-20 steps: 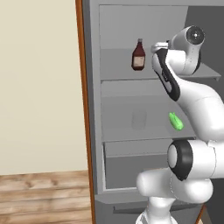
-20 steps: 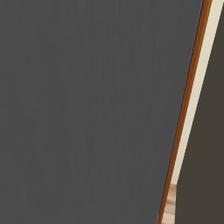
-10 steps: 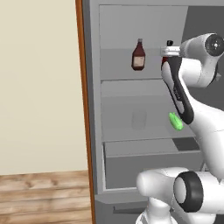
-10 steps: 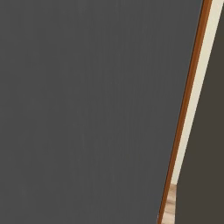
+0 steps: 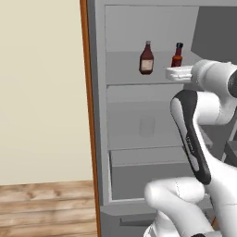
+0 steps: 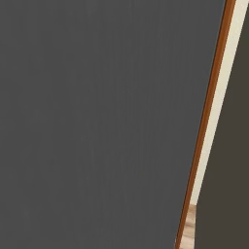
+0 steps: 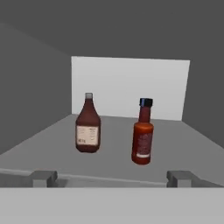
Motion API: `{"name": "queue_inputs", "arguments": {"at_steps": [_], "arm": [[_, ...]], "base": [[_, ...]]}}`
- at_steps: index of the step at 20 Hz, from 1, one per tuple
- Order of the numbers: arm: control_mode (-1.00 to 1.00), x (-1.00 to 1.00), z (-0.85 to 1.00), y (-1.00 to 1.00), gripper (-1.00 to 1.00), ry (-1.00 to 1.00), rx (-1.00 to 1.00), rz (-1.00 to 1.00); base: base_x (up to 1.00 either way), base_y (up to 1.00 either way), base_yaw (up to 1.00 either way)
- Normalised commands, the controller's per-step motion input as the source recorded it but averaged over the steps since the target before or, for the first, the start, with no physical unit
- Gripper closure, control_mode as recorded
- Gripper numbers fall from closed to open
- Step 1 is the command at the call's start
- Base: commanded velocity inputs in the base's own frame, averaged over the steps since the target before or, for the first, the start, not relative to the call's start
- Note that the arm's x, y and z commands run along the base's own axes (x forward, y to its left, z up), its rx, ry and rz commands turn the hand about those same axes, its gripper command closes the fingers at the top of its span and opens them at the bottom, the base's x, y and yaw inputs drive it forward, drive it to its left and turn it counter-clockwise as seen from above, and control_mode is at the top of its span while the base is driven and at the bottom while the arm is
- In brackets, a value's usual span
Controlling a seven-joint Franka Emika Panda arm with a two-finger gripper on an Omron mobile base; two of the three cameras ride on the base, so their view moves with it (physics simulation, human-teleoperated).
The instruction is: Place the condiment bottle and ketchup from the counter to the top shelf of the fridge. If the existing items in the fridge are on the top shelf, move them to other shelves.
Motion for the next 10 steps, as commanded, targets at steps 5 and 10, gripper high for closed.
{"name": "queue_inputs", "arguments": {"at_steps": [5,10], "arm": [[-1.00,-1.00,0.24,0.45,-1.00,-0.01,-0.01,0.02],[-1.00,-1.00,0.28,0.24,-1.00,0.00,0.00,0.00]], "base": [[0.00,0.00,0.00],[0.00,0.00,0.00]]}}
